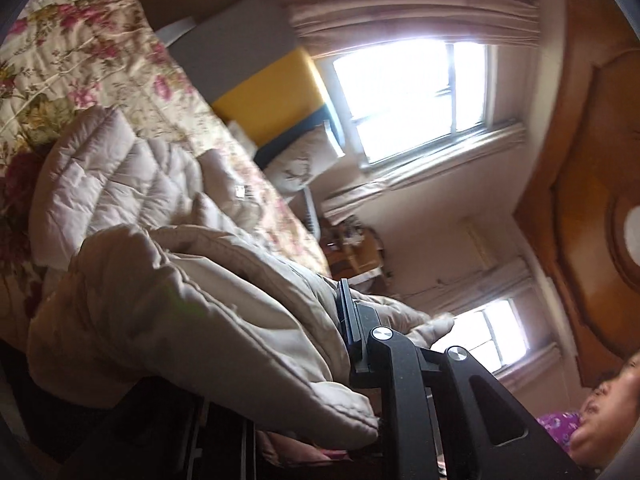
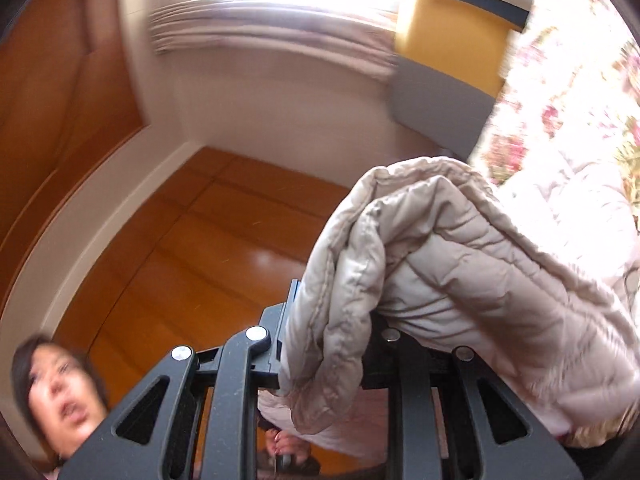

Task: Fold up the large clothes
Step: 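Grasp the jacket hem with the right tool while the left tool grips the side, lifting to fold, then lay the lifted hem over the jacket body and open both tools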

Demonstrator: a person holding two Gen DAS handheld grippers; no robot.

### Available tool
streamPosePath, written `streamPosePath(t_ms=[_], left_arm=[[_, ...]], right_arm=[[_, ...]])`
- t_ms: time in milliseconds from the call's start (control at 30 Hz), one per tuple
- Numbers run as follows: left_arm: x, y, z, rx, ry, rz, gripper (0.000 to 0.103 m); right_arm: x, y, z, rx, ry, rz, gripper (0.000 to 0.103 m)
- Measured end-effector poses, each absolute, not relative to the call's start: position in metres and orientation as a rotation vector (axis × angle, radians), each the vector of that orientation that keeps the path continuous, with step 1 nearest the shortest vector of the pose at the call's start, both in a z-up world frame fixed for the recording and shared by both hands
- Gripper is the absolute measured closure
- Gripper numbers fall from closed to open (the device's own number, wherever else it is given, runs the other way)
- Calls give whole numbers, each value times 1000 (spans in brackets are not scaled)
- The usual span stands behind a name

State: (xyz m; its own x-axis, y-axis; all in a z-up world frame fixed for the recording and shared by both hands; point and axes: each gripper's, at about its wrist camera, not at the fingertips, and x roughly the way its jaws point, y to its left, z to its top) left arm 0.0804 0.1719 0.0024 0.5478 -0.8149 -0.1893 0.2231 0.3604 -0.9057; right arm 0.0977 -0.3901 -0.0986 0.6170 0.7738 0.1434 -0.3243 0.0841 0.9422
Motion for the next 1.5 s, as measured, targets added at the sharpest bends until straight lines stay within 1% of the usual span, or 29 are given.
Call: streamPosePath(t_ms=[100,233,433,467,500,533,567,600,633,667,700,767,800,833,900,967,1133,1267,1367,1433,1500], left_arm=[[110,172,-14,-981,761,-682,86],[142,164,-27,-917,770,-596,86],[174,153,-47,-836,782,-468,79],[178,152,-49,-824,783,-452,79],[179,151,-50,-813,782,-440,78],[179,150,-51,-809,779,-435,76],[180,151,-53,-809,771,-431,75],[178,151,-51,-815,766,-431,74],[177,153,-52,-831,760,-435,74],[176,155,-53,-847,753,-444,72],[174,158,-54,-868,740,-456,68],[169,162,-51,-897,706,-475,52],[165,164,-47,-909,674,-492,25],[160,165,-41,-913,631,-497,10],[150,170,-26,-878,527,-476,9],[149,169,-17,-823,507,-442,9],[155,148,-14,-663,600,-349,9],[160,122,-15,-510,638,-316,9],[175,108,-26,-409,693,-293,9],[188,99,-30,-345,715,-274,9],[200,90,-35,-281,734,-274,9]], right_arm=[[122,-384,-108,1236,495,780,83],[145,-374,-113,1208,530,682,83],[171,-363,-124,1139,559,530,81],[173,-362,-124,1110,558,513,78],[174,-360,-125,1081,554,502,75],[173,-360,-125,1059,541,501,65],[172,-359,-126,1048,512,509,54],[169,-361,-126,1048,477,520,48],[167,-362,-126,1045,451,527,36],[162,-364,-124,1031,429,515,29],[157,-364,-121,1005,411,482,28],[146,-360,-112,921,414,409,24],[143,-356,-105,861,432,377,23],[139,-348,-97,783,452,350,22],[139,-325,-80,583,496,302,20],[141,-300,-66,391,544,250,20],[174,-252,-54,109,630,215,19],[205,-222,-67,-91,706,178,19],[234,-224,-87,-140,748,125,19],[257,-236,-108,-73,796,83,16],[262,-257,-123,45,816,56,16]])
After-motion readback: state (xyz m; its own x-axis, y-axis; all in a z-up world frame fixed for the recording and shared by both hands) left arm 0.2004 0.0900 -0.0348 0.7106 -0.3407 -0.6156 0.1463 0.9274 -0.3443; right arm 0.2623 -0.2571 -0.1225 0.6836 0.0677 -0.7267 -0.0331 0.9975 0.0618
